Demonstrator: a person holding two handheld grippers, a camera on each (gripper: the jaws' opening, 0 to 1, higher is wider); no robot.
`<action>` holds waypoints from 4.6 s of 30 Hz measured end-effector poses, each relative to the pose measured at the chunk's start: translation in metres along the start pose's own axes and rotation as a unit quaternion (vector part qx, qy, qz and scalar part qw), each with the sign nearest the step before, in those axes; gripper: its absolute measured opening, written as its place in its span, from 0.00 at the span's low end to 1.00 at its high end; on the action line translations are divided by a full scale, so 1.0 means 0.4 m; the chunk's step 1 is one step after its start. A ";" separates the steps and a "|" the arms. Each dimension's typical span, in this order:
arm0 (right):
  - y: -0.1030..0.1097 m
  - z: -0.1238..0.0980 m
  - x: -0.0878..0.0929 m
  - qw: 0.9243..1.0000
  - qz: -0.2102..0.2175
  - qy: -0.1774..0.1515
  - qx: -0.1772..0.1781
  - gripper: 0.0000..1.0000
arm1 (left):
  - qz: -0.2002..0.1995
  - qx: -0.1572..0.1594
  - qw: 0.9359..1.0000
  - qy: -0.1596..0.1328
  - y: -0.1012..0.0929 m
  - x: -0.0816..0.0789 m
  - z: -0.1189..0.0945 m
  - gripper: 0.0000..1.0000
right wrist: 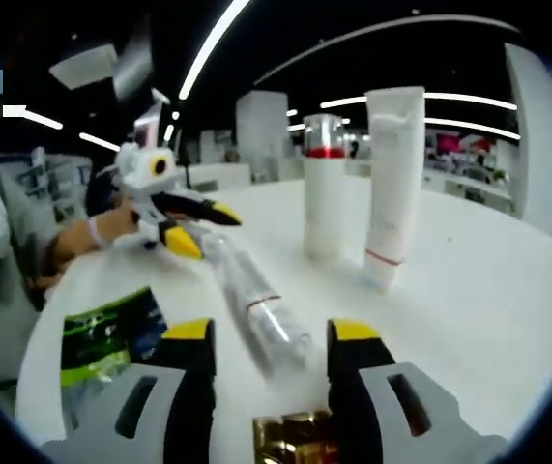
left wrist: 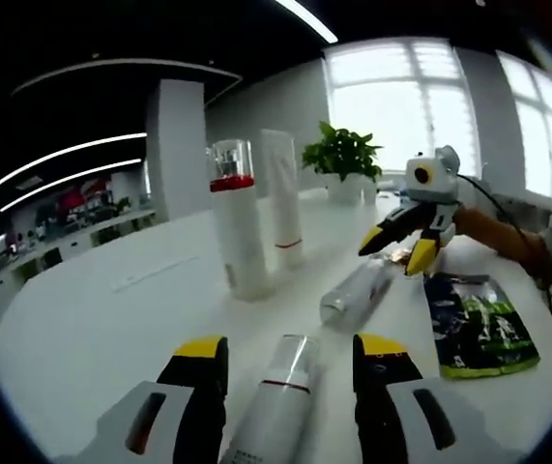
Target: Arrange the skincare products in the storage area until every visible bottle or jar stands upright without overlapping.
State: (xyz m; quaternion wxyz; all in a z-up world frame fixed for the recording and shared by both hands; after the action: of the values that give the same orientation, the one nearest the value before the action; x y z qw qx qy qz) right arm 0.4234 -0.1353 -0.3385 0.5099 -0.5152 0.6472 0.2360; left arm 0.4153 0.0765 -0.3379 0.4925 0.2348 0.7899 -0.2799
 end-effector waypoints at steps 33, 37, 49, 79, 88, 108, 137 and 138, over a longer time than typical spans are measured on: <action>-0.039 -0.077 -0.130 0.990 0.013 -0.134 0.044 0.18 | 0.002 0.005 1.000 -0.007 -0.001 -0.006 -0.001 0.53; -0.042 -0.102 -0.167 0.982 0.007 -0.179 0.056 0.18 | 0.001 0.006 1.000 -0.004 -0.001 -0.003 0.000 0.53; -0.042 -0.125 -0.207 0.971 -0.007 -0.229 0.065 0.17 | 0.029 -0.014 0.999 0.023 -0.007 0.016 0.003 0.41; -0.028 -0.117 -0.220 0.967 -0.008 -0.246 0.058 0.18 | -0.026 0.003 1.000 -0.013 -0.004 -0.035 -0.028 0.22; -0.026 -0.118 -0.221 0.968 -0.009 -0.246 0.053 0.18 | 0.074 -0.006 0.994 0.084 -0.015 0.017 -0.034 0.22; -0.012 -0.108 -0.221 0.966 -0.030 -0.249 0.058 0.18 | 0.008 0.012 0.981 0.192 -0.049 -0.057 -0.040 0.34; -0.029 -0.101 -0.216 0.968 -0.025 -0.241 0.068 0.18 | 0.077 -0.053 0.911 0.402 -0.037 -0.016 0.011 0.20; -0.031 -0.101 -0.216 0.968 -0.025 -0.241 0.070 0.18 | 0.074 -0.051 0.915 0.392 -0.035 -0.028 0.009 0.20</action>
State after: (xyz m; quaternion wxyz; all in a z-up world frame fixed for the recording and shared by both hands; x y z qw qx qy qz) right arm 0.4136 -0.1364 -0.2428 0.6916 -0.4219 0.5068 0.2947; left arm 0.4130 0.0627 -0.3258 0.1737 0.3583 0.9132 -0.0867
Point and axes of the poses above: the point that each gripper's makers call its tool centre point, and the gripper's own axes: z roughly forward along the fingers, y roughly to its left, x roughly out of its underside, the point moved 4 cm from there along -z, roughly backward along the fingers, and after that the axes turned 14 degrees about -z, right-handed, at the moved point
